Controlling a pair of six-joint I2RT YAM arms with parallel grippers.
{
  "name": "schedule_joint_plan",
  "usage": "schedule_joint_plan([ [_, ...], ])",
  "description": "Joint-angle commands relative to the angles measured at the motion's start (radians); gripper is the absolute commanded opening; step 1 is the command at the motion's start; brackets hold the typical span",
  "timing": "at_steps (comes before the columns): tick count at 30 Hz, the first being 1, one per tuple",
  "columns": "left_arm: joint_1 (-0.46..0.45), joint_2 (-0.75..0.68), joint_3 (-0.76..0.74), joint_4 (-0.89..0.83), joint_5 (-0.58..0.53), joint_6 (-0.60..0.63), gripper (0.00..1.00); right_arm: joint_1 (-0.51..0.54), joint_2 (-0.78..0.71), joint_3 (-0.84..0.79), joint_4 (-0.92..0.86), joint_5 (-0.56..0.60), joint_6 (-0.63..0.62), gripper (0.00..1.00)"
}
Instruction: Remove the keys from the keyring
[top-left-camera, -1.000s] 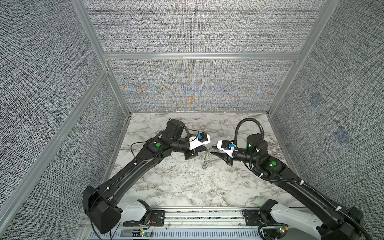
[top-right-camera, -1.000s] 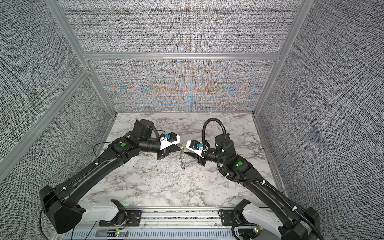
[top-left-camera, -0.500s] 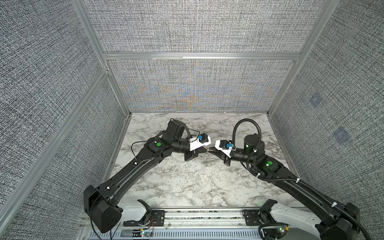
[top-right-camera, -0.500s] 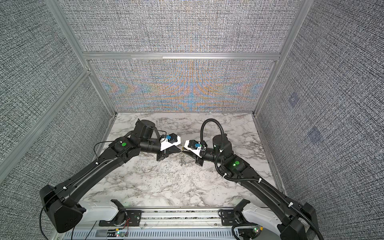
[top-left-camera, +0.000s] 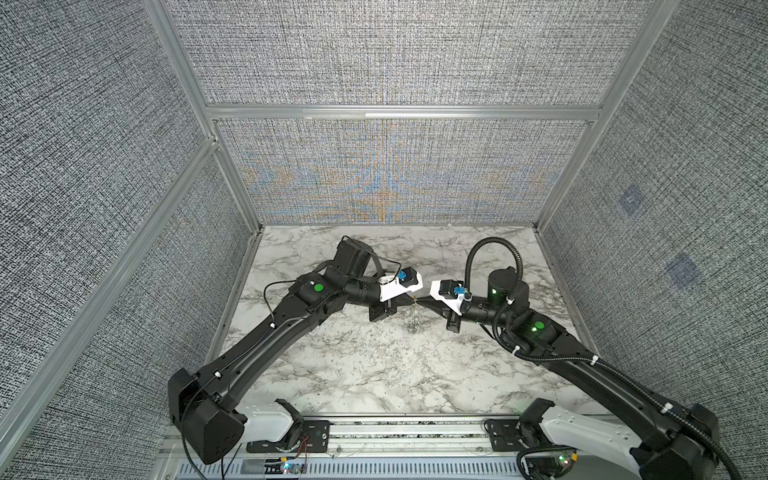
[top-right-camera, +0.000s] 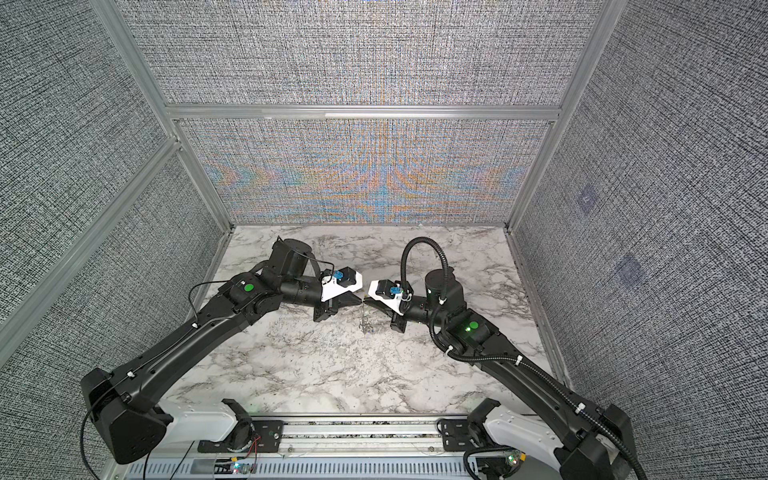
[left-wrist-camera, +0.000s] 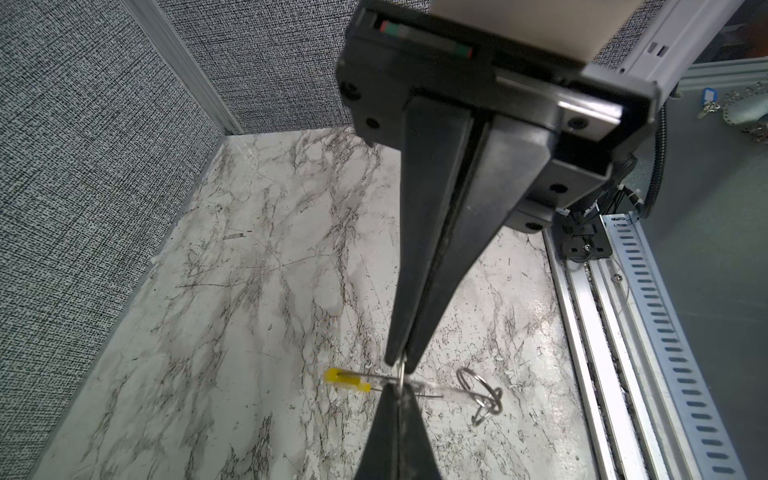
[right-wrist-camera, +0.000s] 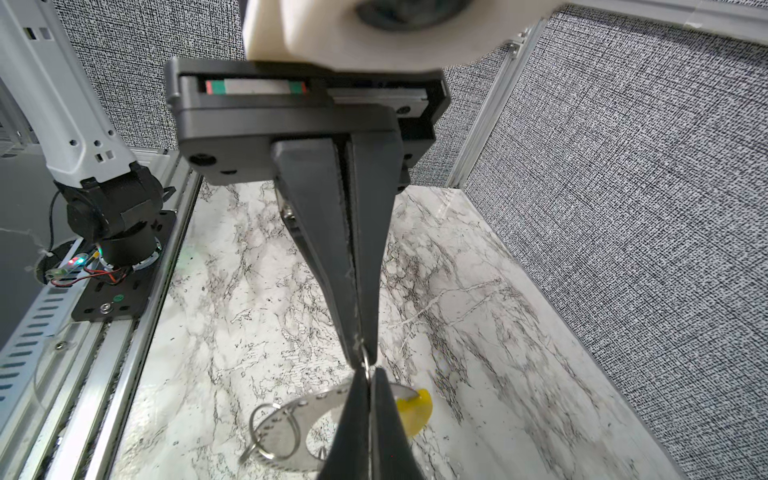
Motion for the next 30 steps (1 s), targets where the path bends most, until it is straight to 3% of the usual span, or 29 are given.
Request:
schedule_joint_plan([
  [1,-0.002,0.005,0.015,-0.017,0.035,0.019,0.00,0.002,0.002,0.004,-0.006,-0.001,-0.006,0.09],
  [23,-0.003,0.004,0.033,-0.027,0.023,0.052,0.01,0.002,0.013,0.023,-0.045,-0.035,-0.013,0.00],
  [27,0.003,-0.032,-0.008,0.035,-0.052,0.025,0.30,0.002,0.001,0.011,-0.022,-0.014,-0.003,0.00],
  [30,0.024,-0.094,-0.092,0.151,-0.073,-0.015,0.38,0.002,-0.007,-0.005,0.039,-0.004,0.038,0.00],
])
